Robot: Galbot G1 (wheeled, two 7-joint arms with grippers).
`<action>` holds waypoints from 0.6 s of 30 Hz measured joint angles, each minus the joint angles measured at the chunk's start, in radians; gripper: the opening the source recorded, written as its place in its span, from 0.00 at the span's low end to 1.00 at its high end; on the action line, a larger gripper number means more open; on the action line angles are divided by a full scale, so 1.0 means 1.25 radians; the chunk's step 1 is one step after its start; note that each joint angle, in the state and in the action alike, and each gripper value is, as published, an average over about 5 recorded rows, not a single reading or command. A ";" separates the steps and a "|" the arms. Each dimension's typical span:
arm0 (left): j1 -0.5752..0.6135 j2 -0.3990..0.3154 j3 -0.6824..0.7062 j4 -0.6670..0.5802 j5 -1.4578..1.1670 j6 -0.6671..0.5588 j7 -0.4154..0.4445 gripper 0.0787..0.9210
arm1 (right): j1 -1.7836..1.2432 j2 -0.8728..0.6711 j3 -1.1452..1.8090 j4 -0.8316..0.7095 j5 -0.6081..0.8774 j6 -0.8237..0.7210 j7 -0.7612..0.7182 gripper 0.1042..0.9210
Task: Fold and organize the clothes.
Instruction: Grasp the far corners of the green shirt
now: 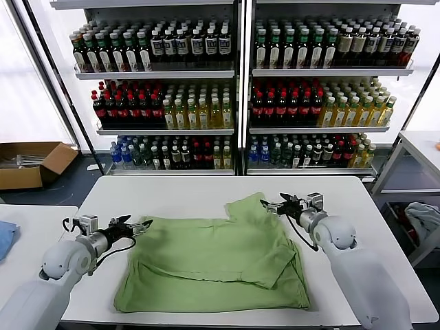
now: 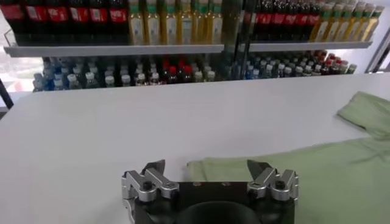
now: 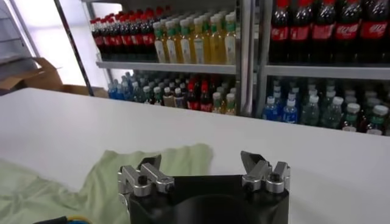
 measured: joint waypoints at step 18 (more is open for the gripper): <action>-0.047 -0.025 0.060 0.068 0.012 -0.011 0.013 0.63 | 0.041 0.052 -0.056 -0.084 -0.027 0.004 -0.003 0.58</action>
